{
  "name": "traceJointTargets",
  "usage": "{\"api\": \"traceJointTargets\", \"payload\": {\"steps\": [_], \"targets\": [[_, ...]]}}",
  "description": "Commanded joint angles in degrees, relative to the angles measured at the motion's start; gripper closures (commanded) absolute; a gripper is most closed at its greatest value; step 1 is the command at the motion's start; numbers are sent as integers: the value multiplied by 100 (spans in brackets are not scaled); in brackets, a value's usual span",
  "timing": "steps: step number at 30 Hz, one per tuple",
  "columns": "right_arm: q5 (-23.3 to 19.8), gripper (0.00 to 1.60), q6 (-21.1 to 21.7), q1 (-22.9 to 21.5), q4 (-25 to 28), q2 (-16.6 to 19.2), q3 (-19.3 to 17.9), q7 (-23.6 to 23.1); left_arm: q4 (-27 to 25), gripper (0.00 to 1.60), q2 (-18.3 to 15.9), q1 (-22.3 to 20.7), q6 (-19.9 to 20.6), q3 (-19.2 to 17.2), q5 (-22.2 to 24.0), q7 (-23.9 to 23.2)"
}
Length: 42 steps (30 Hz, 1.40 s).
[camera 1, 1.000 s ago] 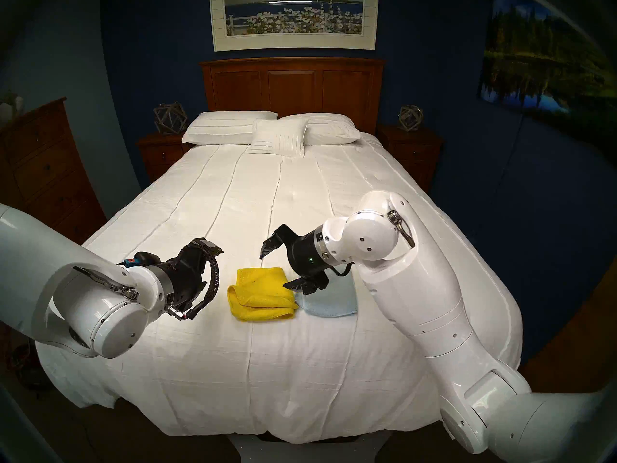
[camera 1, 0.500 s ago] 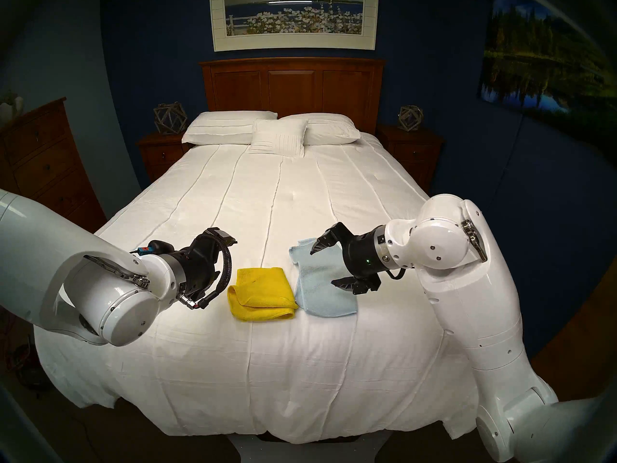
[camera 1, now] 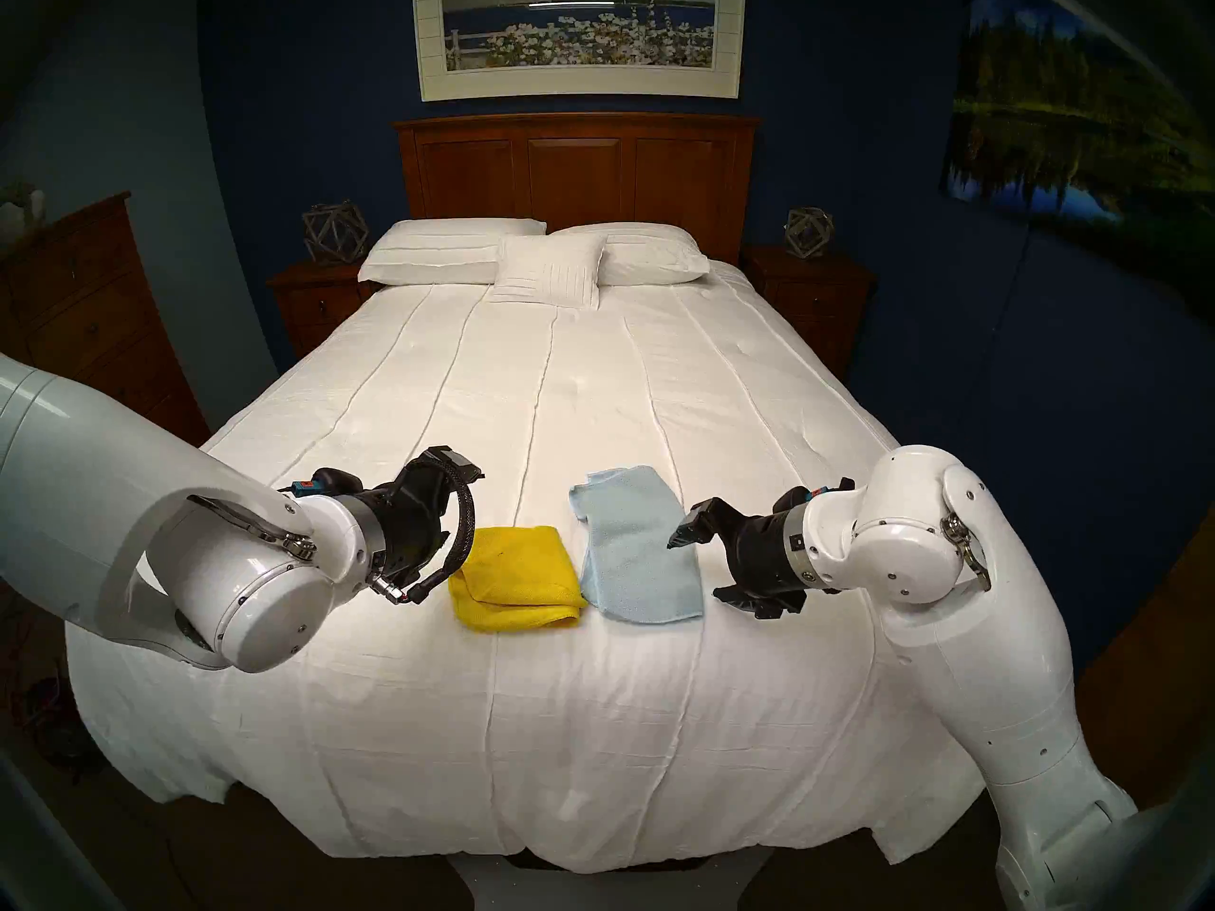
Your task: Fold the hand towels twice and stack them up
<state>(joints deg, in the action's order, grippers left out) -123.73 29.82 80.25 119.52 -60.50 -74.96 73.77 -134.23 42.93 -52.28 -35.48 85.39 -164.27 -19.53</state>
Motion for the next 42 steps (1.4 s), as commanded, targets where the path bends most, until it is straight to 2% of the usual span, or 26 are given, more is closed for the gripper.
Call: {"api": "traceJointTargets", "payload": {"steps": [1, 4, 8, 13, 21, 31, 42], "targets": [[363, 0, 65, 346, 139, 51, -42, -425, 13, 0, 34, 39, -123, -157, 60, 6], [434, 0, 52, 422, 127, 20, -65, -564, 19, 0, 38, 62, -139, -165, 69, 13], [322, 0, 64, 420, 133, -35, -102, -654, -9, 0, 48, 28, -166, -152, 82, 30], [126, 0, 74, 453, 305, -47, -197, -622, -28, 0, 47, 0, -197, -130, 101, 21], [42, 0, 86, 452, 397, -76, -213, -594, -23, 0, 42, 17, -213, -115, 104, -5], [112, 0, 83, 265, 192, -267, -13, -614, -25, 0, 5, 2, -225, -63, 71, -19], [181, 0, 10, 127, 49, -313, 138, -505, -66, 0, -75, -57, -238, 35, 8, -23]]}}
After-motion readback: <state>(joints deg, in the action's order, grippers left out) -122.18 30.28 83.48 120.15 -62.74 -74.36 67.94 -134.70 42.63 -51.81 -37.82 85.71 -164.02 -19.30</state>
